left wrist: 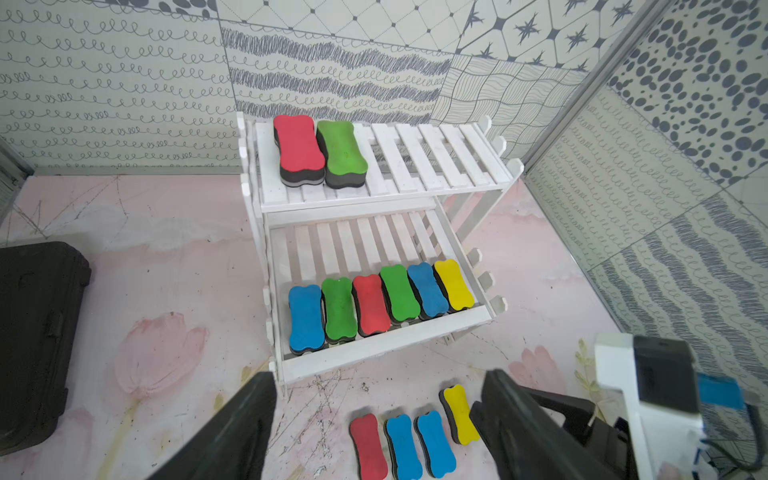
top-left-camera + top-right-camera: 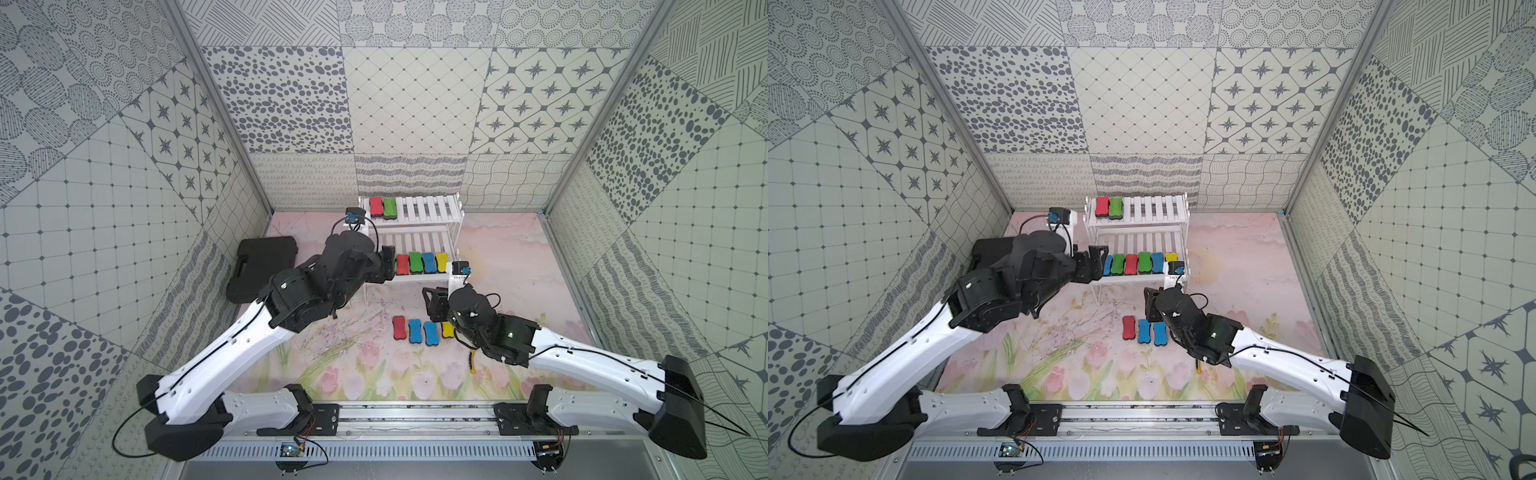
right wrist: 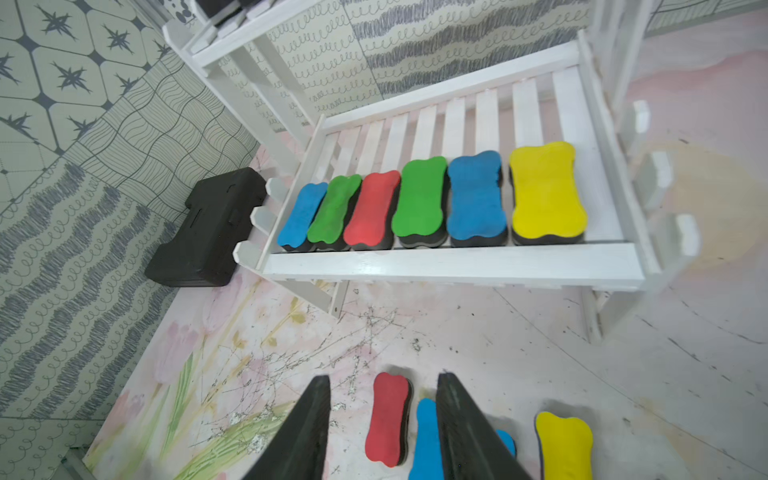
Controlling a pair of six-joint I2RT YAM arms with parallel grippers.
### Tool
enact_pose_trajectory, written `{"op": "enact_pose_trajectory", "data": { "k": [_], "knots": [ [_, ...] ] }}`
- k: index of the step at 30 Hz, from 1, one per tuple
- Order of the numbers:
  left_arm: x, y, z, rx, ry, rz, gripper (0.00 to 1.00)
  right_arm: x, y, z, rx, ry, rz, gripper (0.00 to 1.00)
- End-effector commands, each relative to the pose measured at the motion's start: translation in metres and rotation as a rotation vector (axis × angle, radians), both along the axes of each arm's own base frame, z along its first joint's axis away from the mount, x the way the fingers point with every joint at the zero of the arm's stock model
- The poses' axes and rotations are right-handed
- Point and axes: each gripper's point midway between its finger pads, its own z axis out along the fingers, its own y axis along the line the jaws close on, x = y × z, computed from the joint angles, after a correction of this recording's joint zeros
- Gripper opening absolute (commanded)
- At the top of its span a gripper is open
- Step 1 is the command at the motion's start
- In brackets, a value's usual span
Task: Remove the whiteboard erasers from the shelf
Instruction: Place the whiteboard eraser at the center of the board, then pick up the whiteboard eraser from the shelf.
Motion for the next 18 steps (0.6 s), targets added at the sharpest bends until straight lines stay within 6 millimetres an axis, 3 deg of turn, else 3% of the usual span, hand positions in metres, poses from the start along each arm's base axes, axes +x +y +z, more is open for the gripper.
{"op": "enact_pose_trajectory", "data": {
  "k": [1,8,13,18],
  "knots": [
    [0.057,-0.019,0.010,0.087,0.003,0.010,0.75,-0.005,-0.018,-0.017,-0.043,0.039,-0.005,0.45],
    [0.123,-0.028,-0.004,0.119,0.126,0.038,0.66,-0.004,-0.034,-0.023,-0.043,0.071,-0.026,0.45],
    [0.151,-0.020,-0.025,0.137,0.213,0.063,0.61,-0.002,-0.037,-0.027,-0.036,0.090,-0.021,0.45],
    [0.165,-0.019,-0.044,0.135,0.258,0.062,0.58,0.001,-0.038,-0.026,-0.034,0.097,-0.017,0.45]
  ]
}}
